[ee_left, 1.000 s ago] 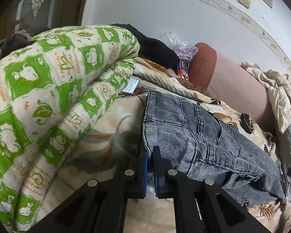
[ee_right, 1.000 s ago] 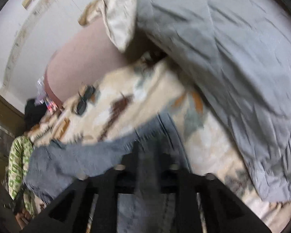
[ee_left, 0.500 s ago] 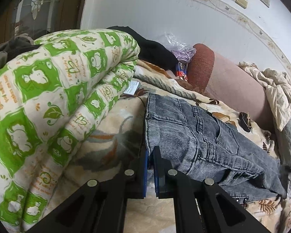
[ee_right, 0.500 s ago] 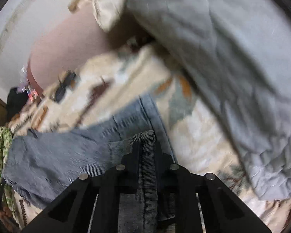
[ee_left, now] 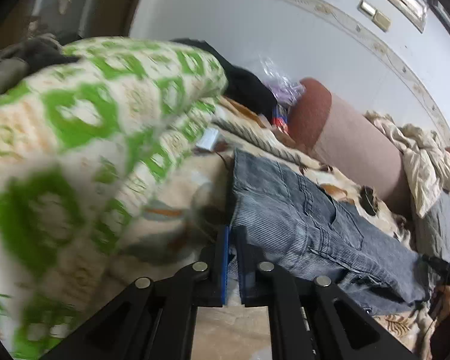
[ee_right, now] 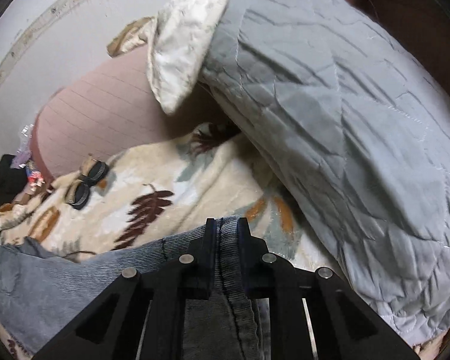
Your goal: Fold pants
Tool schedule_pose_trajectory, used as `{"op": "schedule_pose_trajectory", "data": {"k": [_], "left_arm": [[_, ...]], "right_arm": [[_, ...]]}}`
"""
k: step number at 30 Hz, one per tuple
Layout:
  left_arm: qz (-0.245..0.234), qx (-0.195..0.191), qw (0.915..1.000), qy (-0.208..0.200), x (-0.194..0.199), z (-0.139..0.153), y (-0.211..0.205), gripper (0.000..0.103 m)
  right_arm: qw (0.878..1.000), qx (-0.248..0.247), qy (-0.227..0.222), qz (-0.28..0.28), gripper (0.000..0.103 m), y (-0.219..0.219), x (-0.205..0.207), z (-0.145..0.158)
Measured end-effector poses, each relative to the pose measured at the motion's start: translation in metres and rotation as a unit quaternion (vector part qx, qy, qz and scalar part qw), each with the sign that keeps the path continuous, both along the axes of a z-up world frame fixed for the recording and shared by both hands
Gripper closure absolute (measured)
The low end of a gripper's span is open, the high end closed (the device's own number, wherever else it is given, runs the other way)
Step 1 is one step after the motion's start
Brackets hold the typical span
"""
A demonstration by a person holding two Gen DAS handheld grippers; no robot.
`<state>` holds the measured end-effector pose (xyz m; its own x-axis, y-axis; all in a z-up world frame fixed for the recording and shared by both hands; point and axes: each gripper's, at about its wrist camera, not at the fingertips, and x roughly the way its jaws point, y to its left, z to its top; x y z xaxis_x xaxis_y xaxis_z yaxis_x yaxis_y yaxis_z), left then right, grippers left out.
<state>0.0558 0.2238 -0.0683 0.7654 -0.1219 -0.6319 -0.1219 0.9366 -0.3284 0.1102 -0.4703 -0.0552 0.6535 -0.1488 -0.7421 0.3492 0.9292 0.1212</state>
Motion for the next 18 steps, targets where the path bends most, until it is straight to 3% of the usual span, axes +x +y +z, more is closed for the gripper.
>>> {"op": "schedule_pose_trajectory", "data": {"k": [2,6,8,10,12,14,17,18], "left_arm": [[0.029,0.021,0.9993,-0.013,-0.007,0.007,0.015,0.100],[0.037,-0.004,0.9992,-0.016,-0.011,0.008,0.032,0.099],[0.006,0.001,0.9996,-0.027,-0.011,0.015,0.014,0.099],[-0.042,0.021,0.9979,-0.044,-0.011,0.025,-0.019,0.099],[-0.099,0.053,0.9917,-0.063,-0.010,0.035,-0.062,0.096],[-0.149,0.084,0.9825,-0.073,-0.010,0.040,-0.104,0.090],[-0.213,0.103,0.9684,-0.077,-0.007,0.042,-0.162,0.070],[-0.227,0.100,0.9658,-0.075,-0.003,0.041,-0.178,0.053]], "right_arm": [[1.000,-0.004,0.026,0.001,0.089,-0.001,0.005,-0.013],[0.998,0.018,0.061,-0.003,0.086,-0.003,0.000,-0.023],[0.998,0.001,0.059,-0.004,0.079,0.005,-0.012,-0.005],[0.999,-0.013,0.041,0.005,0.062,0.018,-0.027,0.014],[0.999,0.000,0.015,0.048,0.057,0.041,-0.045,0.034],[0.994,0.041,0.014,0.103,0.055,0.065,-0.057,0.041],[0.975,0.143,0.025,0.165,0.055,0.092,-0.077,0.038],[0.968,0.185,0.032,0.170,0.055,0.096,-0.084,0.035]]}}
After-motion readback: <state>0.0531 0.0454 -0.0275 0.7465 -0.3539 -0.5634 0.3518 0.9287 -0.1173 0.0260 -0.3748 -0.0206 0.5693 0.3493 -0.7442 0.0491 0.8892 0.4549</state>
